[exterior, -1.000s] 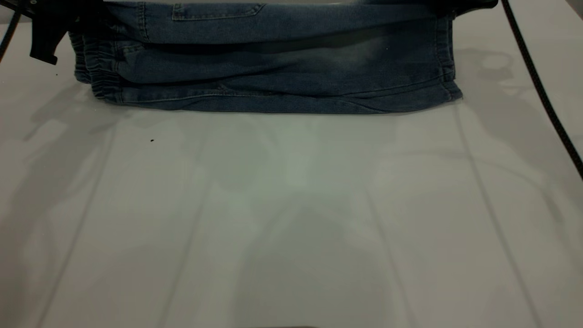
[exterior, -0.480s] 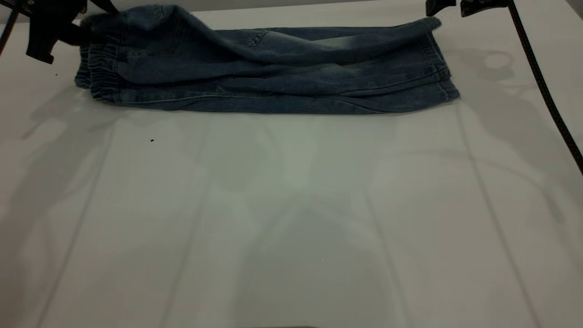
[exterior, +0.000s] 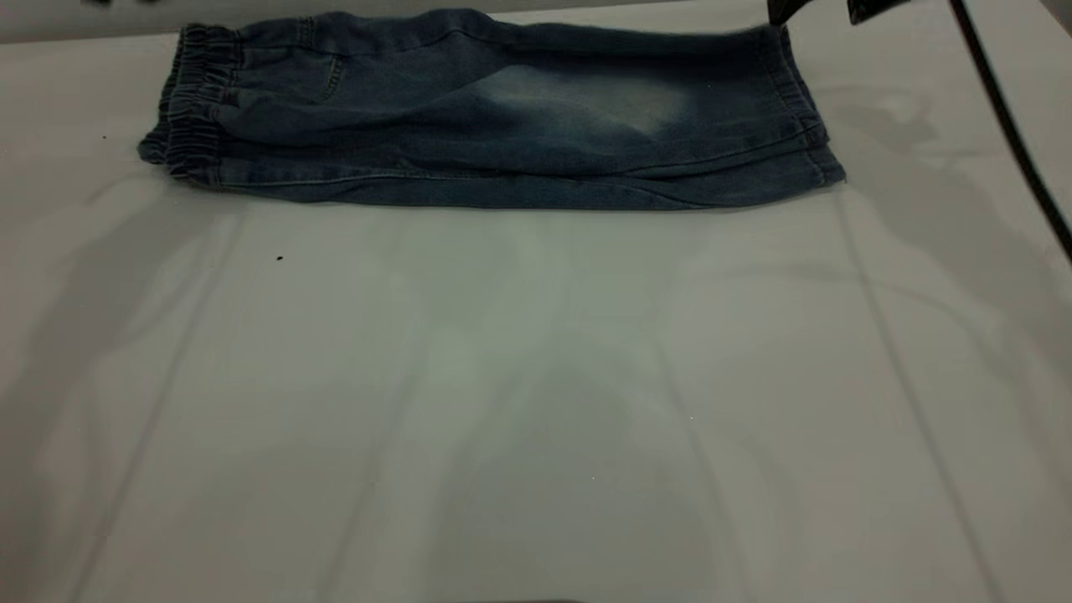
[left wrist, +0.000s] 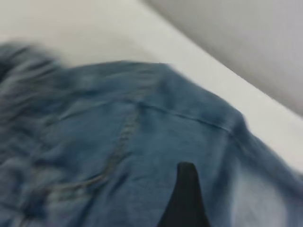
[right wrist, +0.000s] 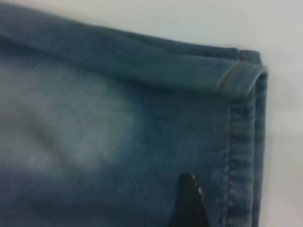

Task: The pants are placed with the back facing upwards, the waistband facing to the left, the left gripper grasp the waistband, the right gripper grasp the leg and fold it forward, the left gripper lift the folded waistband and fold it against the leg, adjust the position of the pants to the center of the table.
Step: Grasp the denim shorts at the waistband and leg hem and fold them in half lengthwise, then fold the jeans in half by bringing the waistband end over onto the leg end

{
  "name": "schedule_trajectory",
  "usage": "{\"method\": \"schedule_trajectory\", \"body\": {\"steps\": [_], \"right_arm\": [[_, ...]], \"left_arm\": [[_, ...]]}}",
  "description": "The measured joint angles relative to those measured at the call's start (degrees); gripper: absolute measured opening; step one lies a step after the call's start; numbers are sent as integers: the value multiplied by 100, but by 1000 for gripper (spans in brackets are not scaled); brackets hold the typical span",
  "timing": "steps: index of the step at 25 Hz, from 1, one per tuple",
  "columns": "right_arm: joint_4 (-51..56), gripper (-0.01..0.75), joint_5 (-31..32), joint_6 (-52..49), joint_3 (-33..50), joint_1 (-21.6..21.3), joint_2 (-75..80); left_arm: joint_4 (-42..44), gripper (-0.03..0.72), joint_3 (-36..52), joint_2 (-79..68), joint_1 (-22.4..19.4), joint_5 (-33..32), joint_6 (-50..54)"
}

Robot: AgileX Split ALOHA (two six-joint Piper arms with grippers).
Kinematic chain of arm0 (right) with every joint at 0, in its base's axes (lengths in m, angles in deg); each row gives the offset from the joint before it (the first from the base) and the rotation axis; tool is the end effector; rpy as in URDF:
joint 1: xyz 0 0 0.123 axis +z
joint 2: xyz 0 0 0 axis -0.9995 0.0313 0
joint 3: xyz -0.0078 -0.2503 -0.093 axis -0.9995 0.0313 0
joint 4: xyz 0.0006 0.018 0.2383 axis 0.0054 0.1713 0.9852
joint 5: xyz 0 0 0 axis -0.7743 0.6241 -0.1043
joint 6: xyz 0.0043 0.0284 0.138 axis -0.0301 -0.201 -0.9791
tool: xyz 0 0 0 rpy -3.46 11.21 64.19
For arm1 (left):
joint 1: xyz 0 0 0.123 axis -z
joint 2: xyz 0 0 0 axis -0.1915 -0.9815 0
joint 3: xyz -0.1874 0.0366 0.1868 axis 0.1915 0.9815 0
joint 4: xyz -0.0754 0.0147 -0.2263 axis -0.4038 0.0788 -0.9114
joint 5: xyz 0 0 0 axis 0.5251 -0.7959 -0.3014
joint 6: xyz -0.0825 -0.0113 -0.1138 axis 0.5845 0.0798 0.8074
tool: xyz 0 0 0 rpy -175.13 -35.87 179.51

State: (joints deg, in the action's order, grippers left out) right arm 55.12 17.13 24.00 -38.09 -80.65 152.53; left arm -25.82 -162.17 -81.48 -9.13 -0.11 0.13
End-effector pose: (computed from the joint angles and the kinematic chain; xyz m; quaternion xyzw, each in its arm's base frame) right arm 0.4675 0.0762 0.0942 -0.0238 0.9465 0.0866 0.3100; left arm 0.4732 -0.0511 0.1427 -0.2017 0.8708 -0.2450 0.3754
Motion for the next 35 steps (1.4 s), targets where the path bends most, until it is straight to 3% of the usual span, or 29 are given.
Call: {"method": "schedule_trajectory", "body": {"steps": [4,9,15,22,29,35], "right_arm": [[0,467,855,292,-486,0,-51],[0,467,1602,370,-988,0,-51],[6,467,2108,566,-1311,196,-51],[115,467,2189,594,-1395,844,-51],[270,467,2090,583,-1457,1373,18],[301,467,2096,583,-1464,1478,72]], "left_arm": [[65,540,-154,0,-95,-771,-1140],[870,540,-154,0,-261,-1292,-1373],[3101,540,-431,0,-552,-1999,-167],[6002,540,-1114,0,-609,-2701,1777],[6377,540,-1180,-176,-615,-2688,2456],[6377,540,-1184,-601,-615,-2167,2476]]}}
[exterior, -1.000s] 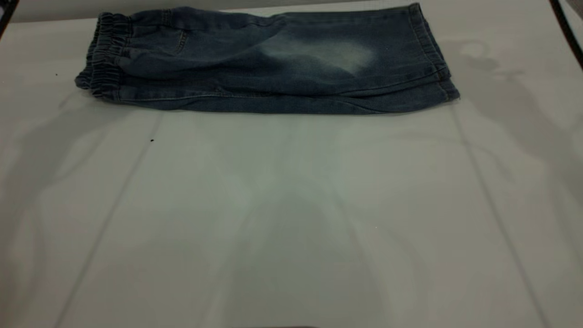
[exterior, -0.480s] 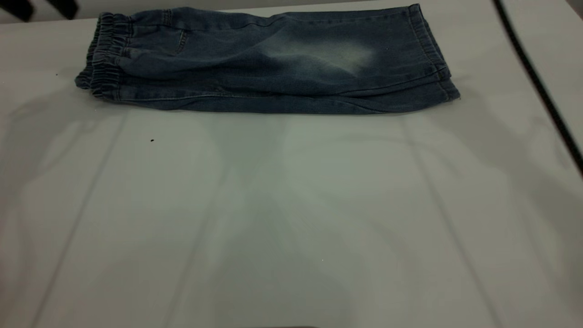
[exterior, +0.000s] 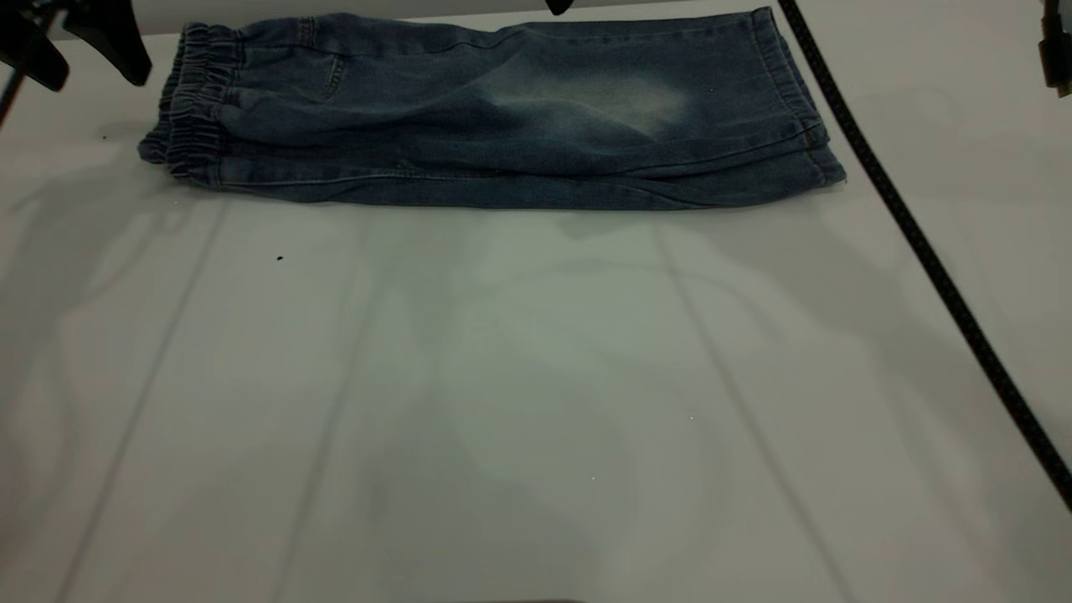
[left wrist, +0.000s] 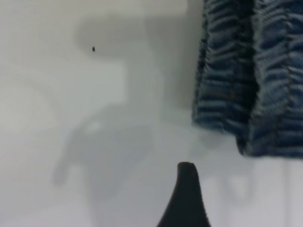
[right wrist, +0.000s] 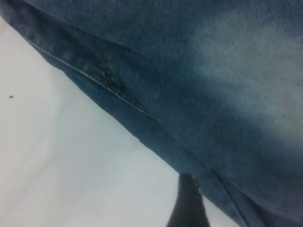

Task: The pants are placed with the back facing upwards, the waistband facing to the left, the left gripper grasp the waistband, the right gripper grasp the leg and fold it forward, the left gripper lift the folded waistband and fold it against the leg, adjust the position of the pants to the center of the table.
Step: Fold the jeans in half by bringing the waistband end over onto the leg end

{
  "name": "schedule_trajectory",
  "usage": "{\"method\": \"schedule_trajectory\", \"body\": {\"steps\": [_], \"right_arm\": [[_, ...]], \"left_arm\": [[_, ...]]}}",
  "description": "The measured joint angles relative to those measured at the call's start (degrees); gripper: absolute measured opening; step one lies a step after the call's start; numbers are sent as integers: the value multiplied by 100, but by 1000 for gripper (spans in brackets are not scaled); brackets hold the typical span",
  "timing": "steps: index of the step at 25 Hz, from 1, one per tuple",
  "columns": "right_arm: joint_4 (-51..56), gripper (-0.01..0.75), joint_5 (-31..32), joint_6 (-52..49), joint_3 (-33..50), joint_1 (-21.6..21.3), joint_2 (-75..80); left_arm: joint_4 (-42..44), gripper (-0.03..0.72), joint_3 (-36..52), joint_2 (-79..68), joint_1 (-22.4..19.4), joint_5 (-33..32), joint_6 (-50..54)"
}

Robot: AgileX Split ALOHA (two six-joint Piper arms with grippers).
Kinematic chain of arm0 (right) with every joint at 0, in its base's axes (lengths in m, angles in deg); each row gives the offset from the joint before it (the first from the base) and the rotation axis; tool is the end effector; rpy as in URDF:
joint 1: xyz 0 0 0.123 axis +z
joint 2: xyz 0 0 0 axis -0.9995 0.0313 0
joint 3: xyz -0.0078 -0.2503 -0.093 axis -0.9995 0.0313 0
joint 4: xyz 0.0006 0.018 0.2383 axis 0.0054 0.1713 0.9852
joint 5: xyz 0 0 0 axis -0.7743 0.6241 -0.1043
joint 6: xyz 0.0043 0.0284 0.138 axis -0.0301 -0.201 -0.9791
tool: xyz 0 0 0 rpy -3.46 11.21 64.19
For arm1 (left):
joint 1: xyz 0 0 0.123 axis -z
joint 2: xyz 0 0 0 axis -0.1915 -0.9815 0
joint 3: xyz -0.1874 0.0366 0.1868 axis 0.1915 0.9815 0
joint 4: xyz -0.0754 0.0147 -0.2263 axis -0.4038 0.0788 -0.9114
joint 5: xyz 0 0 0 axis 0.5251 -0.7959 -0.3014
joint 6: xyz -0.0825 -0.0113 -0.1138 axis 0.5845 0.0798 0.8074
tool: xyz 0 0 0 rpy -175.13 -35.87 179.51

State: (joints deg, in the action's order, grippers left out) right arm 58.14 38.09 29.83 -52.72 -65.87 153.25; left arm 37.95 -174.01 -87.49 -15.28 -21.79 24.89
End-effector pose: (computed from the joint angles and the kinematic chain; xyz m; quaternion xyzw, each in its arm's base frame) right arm 0.4351 0.2135 0.1400 -0.2145 0.9331 0.1605 0.2400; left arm 0.4601 0.0206 0.1050 0.0186 0.9737 -0.0282 0.2255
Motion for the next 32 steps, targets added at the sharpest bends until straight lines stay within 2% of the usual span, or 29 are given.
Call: {"method": "schedule_trajectory", "body": {"steps": [6,15,20,24,26,29,32], "right_arm": [[20,467,-18,9,0,0,0],[223,467,-292,202,0,0,0],[980,467,-796,807,0,34,10],[1985,467,-1302,1713,0,188,171],[2529,467,-1530,2261,0,274,343],[3370,467,-1875,3045,0,356,653],[4272,467,-2266,3818,0,391,973]], "left_arm": [[-213,540,-2,-260,0,634,0],[-880,540,-468,-988,0,778,-78],[-973,540,-681,-1302,5,865,-216],[-1017,533,-694,-1448,5,1016,-221],[-1037,503,-707,-1467,5,1049,-223],[-1043,385,-732,-1464,11,1089,-241],[-1050,173,-744,-1464,23,1162,-241]]}}
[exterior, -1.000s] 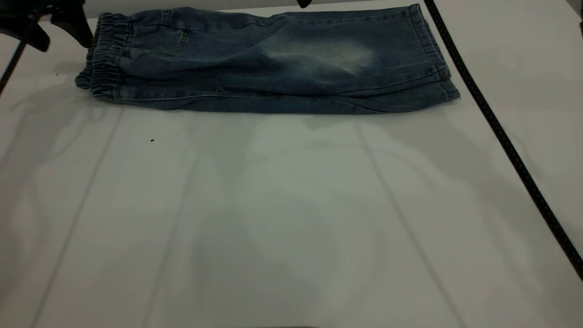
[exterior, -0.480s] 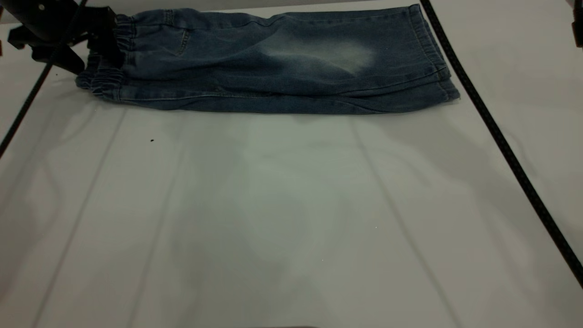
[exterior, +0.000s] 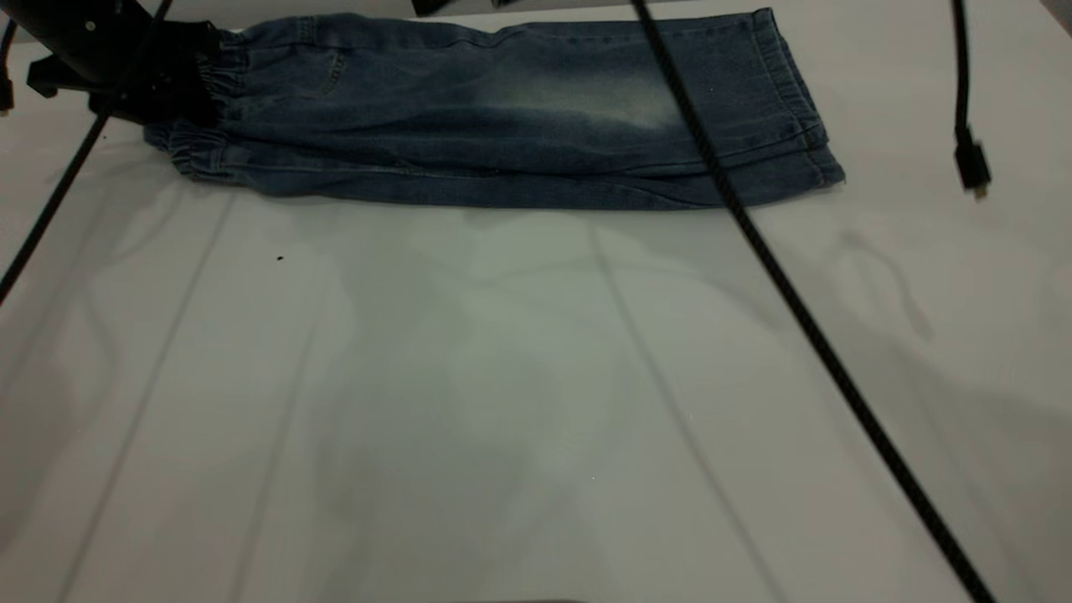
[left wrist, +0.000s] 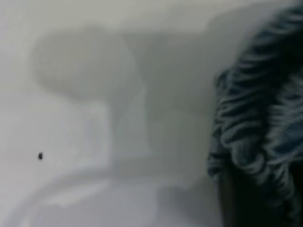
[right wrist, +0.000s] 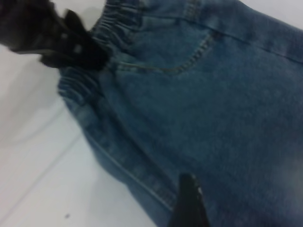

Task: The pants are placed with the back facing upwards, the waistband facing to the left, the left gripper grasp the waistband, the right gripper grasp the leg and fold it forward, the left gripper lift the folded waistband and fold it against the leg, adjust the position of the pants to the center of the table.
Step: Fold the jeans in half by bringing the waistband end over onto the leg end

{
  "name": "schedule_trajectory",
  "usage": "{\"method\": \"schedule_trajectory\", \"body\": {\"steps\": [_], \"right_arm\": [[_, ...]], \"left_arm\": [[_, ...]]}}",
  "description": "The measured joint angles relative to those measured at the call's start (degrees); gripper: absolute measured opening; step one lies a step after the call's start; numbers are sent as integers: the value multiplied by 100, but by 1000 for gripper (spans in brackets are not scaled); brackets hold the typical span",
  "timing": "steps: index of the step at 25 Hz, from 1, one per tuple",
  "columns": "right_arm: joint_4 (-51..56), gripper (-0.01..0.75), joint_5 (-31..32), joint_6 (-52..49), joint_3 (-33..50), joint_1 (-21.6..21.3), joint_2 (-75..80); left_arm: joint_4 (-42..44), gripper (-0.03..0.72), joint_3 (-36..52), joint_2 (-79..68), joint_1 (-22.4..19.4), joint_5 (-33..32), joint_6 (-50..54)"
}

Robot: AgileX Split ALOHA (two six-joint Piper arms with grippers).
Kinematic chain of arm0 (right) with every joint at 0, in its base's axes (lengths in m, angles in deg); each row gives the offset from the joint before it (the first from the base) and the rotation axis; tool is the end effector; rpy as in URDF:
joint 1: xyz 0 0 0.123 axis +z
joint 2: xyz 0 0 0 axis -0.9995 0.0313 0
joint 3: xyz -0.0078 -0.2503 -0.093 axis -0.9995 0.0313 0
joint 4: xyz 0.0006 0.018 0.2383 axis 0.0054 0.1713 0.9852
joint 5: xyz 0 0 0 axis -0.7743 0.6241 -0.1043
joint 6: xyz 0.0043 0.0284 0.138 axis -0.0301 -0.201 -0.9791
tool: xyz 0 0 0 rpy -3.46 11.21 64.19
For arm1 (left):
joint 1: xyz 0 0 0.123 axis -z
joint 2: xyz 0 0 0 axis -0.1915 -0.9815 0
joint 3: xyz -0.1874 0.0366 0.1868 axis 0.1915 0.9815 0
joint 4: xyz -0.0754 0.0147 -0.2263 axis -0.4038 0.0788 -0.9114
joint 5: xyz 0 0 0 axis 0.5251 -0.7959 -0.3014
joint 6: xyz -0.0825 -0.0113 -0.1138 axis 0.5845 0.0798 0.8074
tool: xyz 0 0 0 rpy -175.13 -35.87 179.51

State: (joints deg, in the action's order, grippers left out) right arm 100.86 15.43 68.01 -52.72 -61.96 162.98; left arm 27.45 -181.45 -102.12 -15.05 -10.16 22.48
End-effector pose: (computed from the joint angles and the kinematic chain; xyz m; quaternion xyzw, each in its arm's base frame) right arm 0.4639 0.2714 0.1018 -0.1991 0.8708 0.2456 0.3765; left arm 0.5031 0.0150 0.0336 -0.0393 0.9602 -0.0668 0.2682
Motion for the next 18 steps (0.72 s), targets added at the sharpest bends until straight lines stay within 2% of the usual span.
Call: {"method": "schedule_trajectory", "body": {"steps": [2,6,10,12,18], "right_arm": [[720,467,-181,652,0,0,189],[2232,467,-357,1959,-5,0,508],[3582,467,-435,3179,-5,0,829],[3893,467,-410,3511,-5,0,972],[4024,465,65,3607,-5,12,1246]], "left_arm": [[13,91,-10,0,47,33,0],[43,77,-173,0,57,-204,0],[64,77,-466,48,61,-832,0],[78,77,-607,164,87,-1150,0],[78,76,-1157,592,149,-1896,-156]]}}
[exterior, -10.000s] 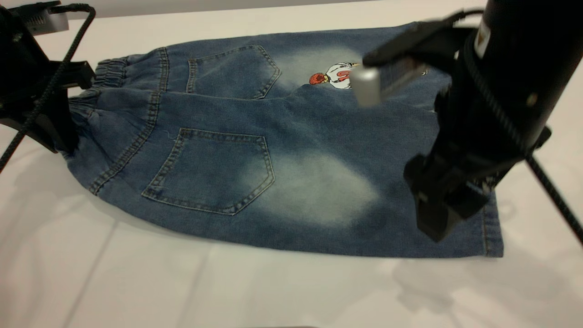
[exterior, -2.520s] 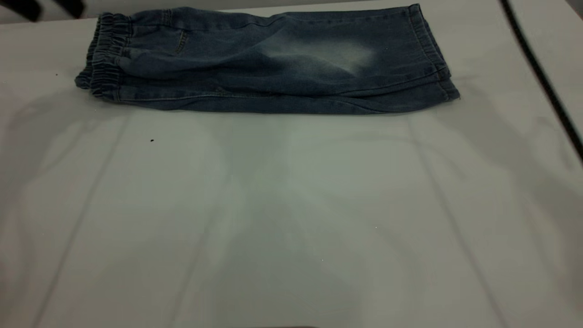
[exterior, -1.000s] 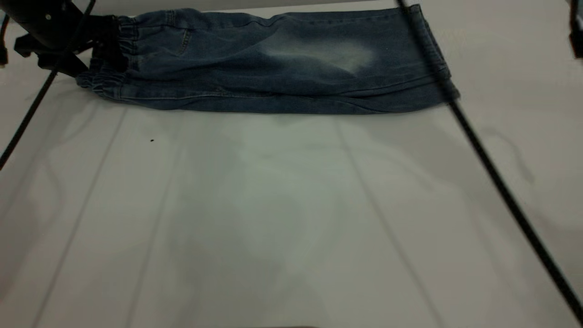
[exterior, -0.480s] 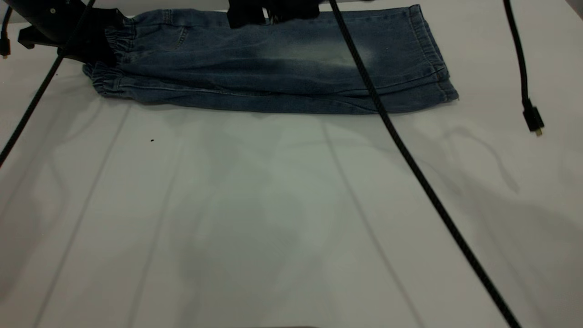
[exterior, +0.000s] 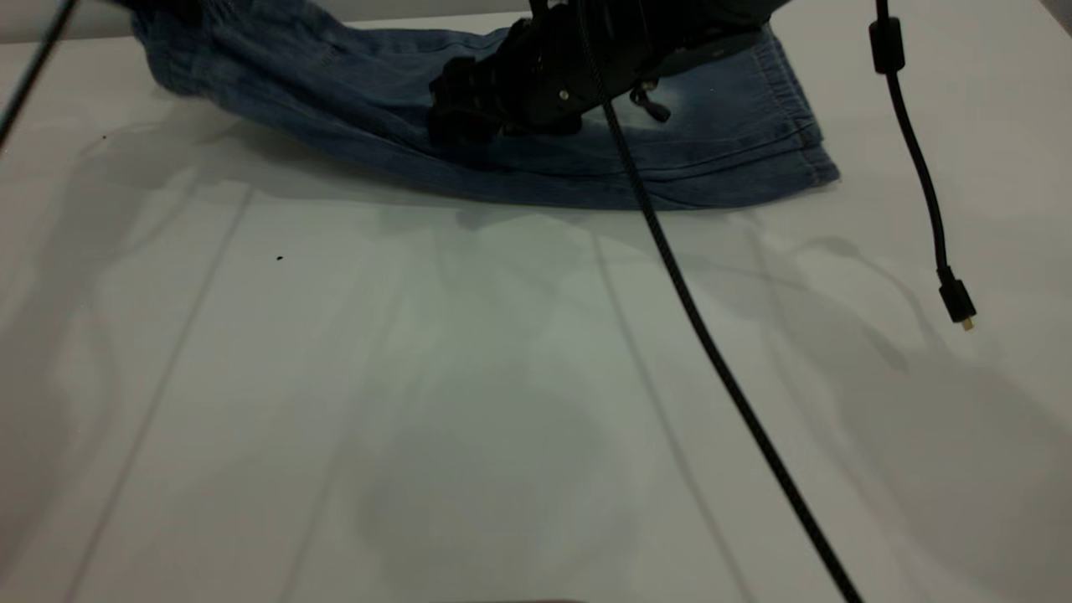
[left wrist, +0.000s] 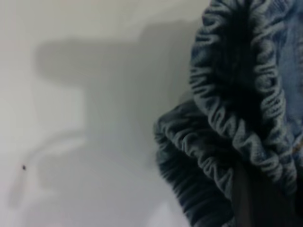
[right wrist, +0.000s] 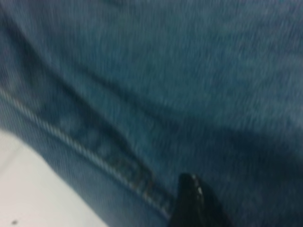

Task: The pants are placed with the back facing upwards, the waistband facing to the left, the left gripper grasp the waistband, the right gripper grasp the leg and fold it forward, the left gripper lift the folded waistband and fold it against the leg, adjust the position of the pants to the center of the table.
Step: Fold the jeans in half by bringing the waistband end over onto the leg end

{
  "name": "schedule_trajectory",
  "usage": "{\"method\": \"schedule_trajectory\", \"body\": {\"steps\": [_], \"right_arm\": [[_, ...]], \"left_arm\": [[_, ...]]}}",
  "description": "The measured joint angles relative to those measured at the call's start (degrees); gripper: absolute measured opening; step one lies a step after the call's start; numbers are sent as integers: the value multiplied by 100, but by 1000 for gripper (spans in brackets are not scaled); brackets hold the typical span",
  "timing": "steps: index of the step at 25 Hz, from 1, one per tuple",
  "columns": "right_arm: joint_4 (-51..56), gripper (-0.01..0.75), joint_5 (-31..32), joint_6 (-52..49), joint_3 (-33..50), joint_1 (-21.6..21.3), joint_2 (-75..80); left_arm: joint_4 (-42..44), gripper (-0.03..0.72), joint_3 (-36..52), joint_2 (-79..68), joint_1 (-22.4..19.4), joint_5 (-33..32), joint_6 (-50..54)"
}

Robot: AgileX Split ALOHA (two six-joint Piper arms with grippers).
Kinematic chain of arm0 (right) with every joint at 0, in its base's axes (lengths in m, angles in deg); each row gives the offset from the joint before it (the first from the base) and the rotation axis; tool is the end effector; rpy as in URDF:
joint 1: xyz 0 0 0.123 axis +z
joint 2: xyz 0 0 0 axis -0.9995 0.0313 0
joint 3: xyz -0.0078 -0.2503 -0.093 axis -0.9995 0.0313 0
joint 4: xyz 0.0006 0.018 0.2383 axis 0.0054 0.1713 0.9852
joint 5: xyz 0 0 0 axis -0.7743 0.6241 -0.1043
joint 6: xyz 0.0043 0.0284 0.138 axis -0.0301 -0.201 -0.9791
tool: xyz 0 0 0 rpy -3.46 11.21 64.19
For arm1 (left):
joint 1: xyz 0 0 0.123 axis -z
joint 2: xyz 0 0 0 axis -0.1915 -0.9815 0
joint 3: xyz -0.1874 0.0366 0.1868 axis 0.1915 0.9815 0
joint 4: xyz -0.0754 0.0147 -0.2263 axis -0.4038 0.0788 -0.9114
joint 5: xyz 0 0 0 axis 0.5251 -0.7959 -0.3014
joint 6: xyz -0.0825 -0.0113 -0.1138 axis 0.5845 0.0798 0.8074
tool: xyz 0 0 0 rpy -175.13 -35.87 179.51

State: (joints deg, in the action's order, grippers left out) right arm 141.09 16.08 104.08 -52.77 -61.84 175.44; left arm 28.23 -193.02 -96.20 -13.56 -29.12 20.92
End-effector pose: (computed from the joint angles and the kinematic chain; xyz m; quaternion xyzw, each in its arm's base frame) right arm 0.4636 0.2779 0.0091 -0.1618 0.8761 0.2801 0.3576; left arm 0.5095 -0.0094 0.1241 0.0310 0.9598 -0.0978 0.2613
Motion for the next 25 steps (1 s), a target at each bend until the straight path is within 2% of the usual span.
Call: {"method": "schedule_trajectory", "body": {"steps": [7,14,19,25], "right_arm": [[-430,432,715,-92,-6,155,79],[-1919,426,1026,-1124,-52,350,-14],[-3834,426,1550,-2527,-347,324,-418],[-6548,426,2860,-4637,-1168,176,-1094]], "left_arm": [[12,76,-660,191,121,-682,-35],[11,76,-1269,196,435,-1097,-37],[24,76,-1451,196,702,-1137,-42],[30,76,-1463,203,893,-1283,-42]]}}
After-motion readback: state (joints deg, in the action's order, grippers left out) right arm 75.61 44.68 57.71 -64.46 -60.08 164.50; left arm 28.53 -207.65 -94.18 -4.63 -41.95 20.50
